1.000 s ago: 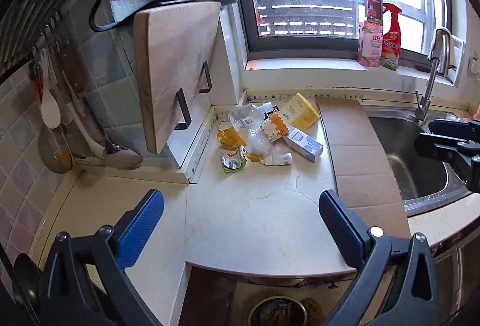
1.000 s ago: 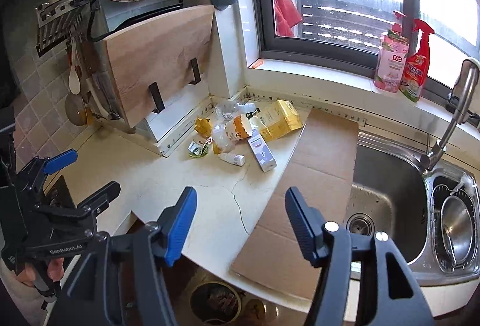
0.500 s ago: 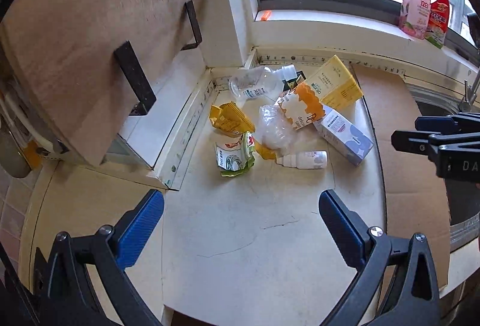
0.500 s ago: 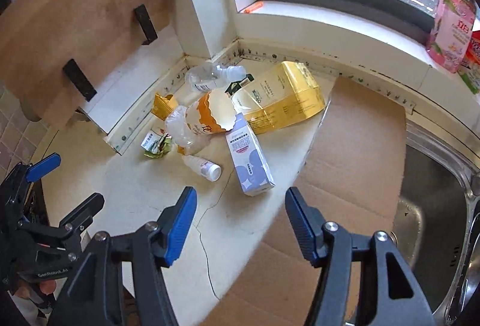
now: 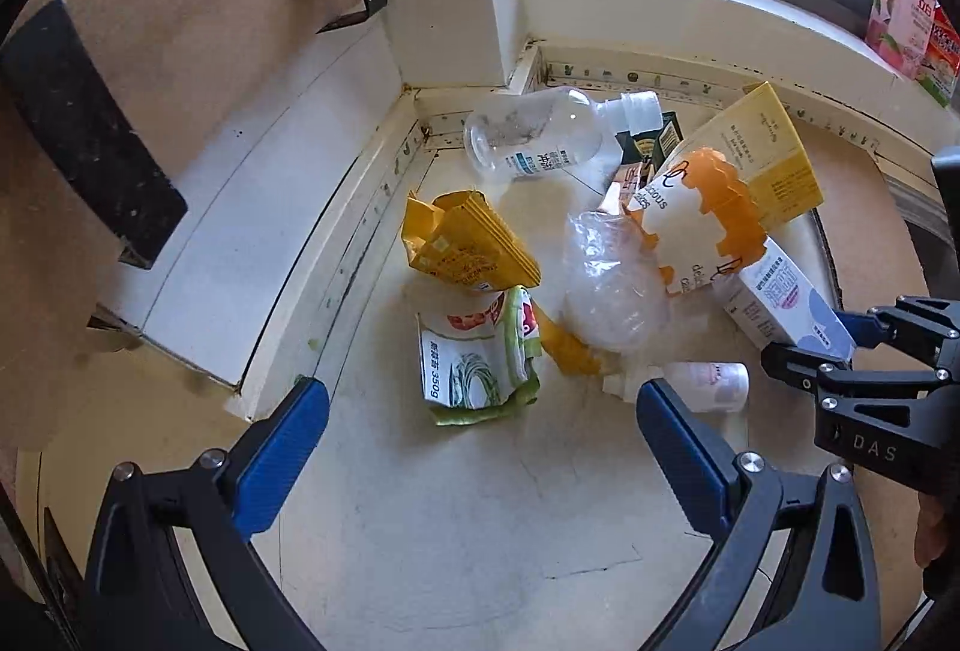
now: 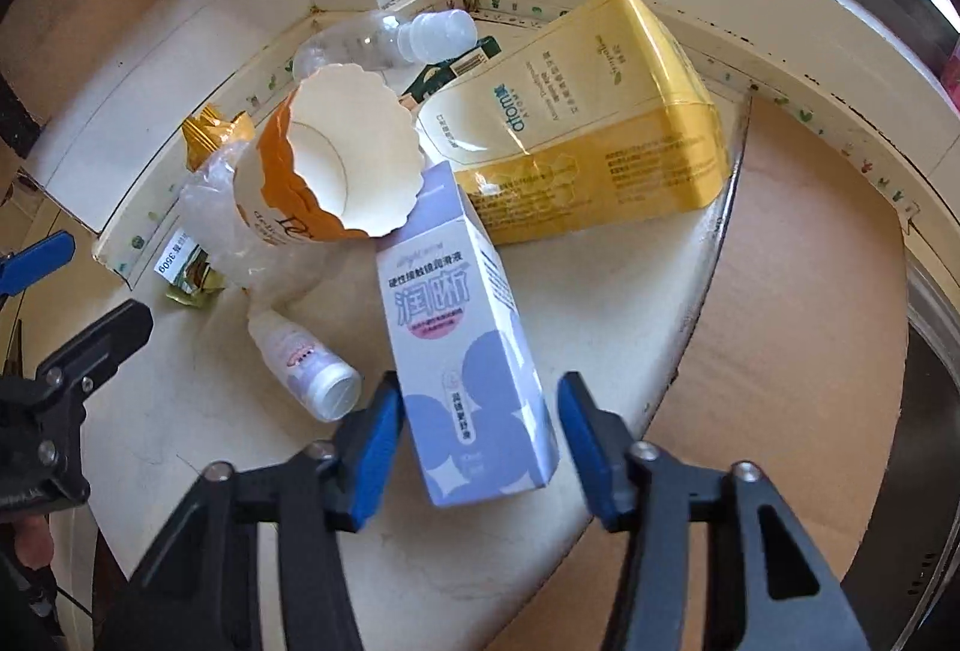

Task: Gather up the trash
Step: 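Grasp the white-blue carton with the right tool while the left tool grasps the green wrapper, then carry the carton and green wrapper down toward the floor bin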

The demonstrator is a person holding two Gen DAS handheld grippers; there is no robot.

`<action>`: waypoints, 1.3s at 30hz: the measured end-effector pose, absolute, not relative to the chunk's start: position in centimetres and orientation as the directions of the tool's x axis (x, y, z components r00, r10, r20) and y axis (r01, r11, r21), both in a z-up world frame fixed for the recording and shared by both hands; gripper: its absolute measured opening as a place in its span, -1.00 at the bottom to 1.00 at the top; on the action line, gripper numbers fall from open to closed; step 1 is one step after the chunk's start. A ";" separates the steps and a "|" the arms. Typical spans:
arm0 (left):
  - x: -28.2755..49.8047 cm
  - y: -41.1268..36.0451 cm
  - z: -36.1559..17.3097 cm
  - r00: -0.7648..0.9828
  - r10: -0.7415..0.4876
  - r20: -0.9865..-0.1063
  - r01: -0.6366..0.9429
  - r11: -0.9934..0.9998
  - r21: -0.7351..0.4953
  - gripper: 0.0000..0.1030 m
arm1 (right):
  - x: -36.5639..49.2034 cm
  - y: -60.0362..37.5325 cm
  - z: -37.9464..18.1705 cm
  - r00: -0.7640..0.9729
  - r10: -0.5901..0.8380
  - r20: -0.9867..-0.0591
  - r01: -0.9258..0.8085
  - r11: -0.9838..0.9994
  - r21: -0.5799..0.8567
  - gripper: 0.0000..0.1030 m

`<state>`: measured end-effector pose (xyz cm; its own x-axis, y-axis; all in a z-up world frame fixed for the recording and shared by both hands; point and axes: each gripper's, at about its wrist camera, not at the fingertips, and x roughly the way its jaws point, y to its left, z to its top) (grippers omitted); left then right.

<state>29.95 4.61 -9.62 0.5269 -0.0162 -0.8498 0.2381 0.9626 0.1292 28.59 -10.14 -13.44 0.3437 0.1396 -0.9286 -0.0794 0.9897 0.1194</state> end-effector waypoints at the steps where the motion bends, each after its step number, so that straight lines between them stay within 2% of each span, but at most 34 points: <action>1: 30.4 4.6 -9.9 0.522 -0.014 -0.853 0.236 0.963 0.129 0.97 | 28.6 -10.3 -13.6 0.338 0.150 -0.929 -0.078 0.988 0.131 -0.22; 11: 33.9 5.8 -12.8 0.463 0.026 -0.886 0.184 0.975 0.125 0.97 | 28.1 -12.1 -12.9 0.385 0.213 -0.898 -0.043 0.976 0.213 -0.24; 14: 34.6 5.7 -13.6 0.446 0.029 -0.894 0.181 0.976 0.122 0.85 | 27.9 -12.3 -12.3 0.400 0.229 -0.888 -0.045 0.972 0.230 -0.24; 17: 35.3 5.5 -14.2 0.429 0.025 -0.903 0.178 0.978 0.111 0.63 | 27.7 -12.2 -12.0 0.409 0.232 -0.883 -0.052 0.972 0.231 -0.24; 22: 35.7 5.5 -14.8 0.397 0.006 -0.918 0.168 0.983 0.079 -0.18 | 27.9 -12.5 -12.1 0.404 0.235 -0.884 -0.042 0.970 0.239 -0.24; 27: 34.9 5.3 -13.7 0.409 0.023 -0.912 0.148 0.985 0.091 -0.58 | 27.8 -13.6 -12.3 0.403 0.246 -0.882 -0.010 0.964 0.264 -0.25; 31: 33.1 4.7 -12.4 0.424 0.024 -0.905 0.153 0.983 0.098 -0.65 | 26.8 -14.2 -11.5 0.418 0.248 -0.874 0.010 0.961 0.278 -0.25; 39: 27.4 4.3 -8.6 0.465 -0.004 -0.885 0.202 0.974 0.102 -0.67 | 23.4 -14.7 -8.4 0.471 0.239 -0.849 0.036 0.957 0.289 -0.26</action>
